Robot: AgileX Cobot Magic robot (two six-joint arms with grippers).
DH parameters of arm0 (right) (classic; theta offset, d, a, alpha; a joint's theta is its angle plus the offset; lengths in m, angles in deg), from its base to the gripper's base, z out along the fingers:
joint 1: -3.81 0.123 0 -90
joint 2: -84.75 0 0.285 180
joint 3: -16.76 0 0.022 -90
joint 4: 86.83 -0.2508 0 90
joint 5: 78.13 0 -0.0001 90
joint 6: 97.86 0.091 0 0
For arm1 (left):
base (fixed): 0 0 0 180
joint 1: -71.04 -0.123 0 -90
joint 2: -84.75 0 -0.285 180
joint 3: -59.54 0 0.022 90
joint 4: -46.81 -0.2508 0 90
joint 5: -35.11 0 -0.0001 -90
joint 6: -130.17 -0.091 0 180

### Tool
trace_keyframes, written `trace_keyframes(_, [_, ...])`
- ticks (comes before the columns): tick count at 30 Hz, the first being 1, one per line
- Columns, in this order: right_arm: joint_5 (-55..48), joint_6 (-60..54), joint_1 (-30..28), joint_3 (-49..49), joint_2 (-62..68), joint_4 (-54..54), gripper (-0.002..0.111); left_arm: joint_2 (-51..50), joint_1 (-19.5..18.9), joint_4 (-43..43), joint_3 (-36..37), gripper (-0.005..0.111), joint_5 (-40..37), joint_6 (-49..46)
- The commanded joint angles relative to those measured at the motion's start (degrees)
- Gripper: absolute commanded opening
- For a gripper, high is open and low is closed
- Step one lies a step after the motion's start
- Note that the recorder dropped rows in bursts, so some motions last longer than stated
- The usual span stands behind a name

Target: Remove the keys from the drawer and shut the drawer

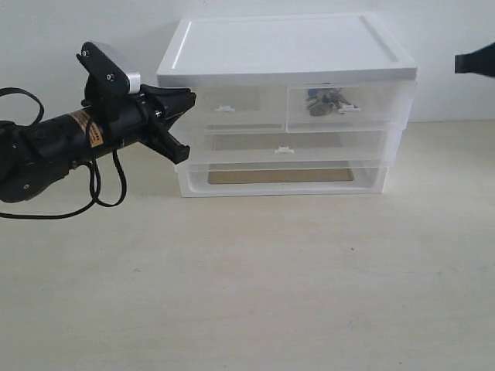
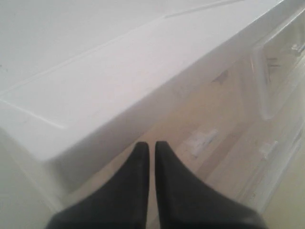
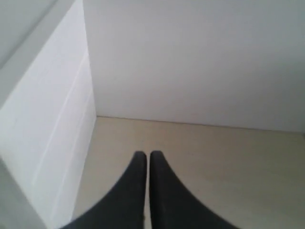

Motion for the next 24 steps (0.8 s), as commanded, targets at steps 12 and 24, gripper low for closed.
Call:
trace_keyframes(12, [16.2,12.7,11.1,5.5,12.5,9.8,0.000,2.6,-1.4,3.1,0.1,0.004,0.4,0.4])
trace_keyframes(24, [14.9,18.7,14.0,14.7,15.3,11.6,0.000,2.8,-1.4,3.1,0.1,0.004,-0.4,1.5])
